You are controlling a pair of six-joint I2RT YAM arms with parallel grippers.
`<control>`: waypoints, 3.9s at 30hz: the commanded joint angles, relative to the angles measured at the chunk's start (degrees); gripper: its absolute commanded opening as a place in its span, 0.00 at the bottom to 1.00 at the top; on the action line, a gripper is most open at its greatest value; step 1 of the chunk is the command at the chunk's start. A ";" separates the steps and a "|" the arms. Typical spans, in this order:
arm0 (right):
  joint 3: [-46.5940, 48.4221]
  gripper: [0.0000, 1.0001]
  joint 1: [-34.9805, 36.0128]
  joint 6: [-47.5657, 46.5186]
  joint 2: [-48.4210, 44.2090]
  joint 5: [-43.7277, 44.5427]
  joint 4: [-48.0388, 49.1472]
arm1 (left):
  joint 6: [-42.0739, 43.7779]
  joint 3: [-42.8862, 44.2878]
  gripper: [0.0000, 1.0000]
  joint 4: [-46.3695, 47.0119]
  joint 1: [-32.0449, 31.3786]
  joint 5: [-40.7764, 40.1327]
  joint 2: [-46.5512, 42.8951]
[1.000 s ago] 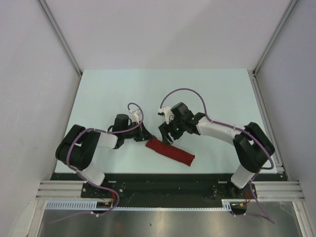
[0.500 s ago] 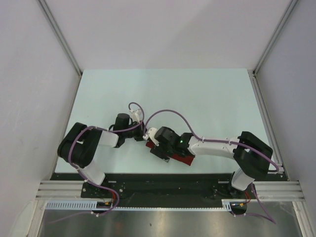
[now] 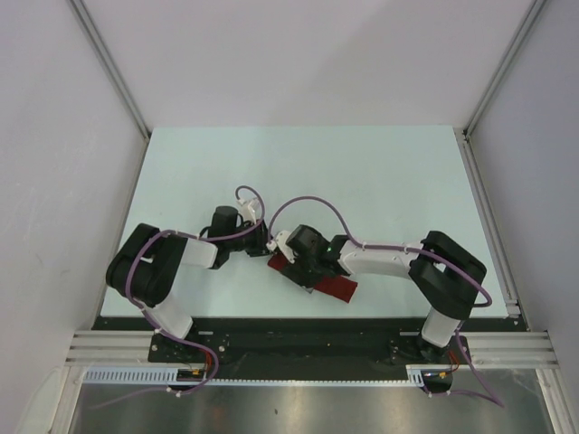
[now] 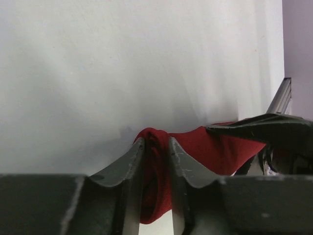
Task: Fold the napkin, place the utensils inside, and roll it up
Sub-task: Roll the napkin with the utensil
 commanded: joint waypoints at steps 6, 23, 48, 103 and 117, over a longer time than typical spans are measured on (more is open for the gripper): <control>1.88 0.55 -10.52 5.63 4.94 -20.97 -4.90 | 1.05 -0.99 0.61 1.94 4.80 -2.77 -5.80; 1.79 0.53 -16.77 10.30 7.50 -28.46 -2.97 | -2.99 -5.48 0.69 12.13 4.46 2.66 -6.00; 5.48 0.76 -5.90 8.45 -4.98 1.92 -7.11 | -9.32 -1.17 0.22 19.79 0.67 6.19 5.61; 4.69 0.38 -6.21 9.57 5.04 3.61 -4.02 | -3.45 -6.18 0.66 9.79 9.20 -4.51 -8.61; 10.48 0.36 -15.62 24.71 11.10 16.88 -4.03 | 1.84 -8.20 0.70 0.36 9.29 -14.47 -21.54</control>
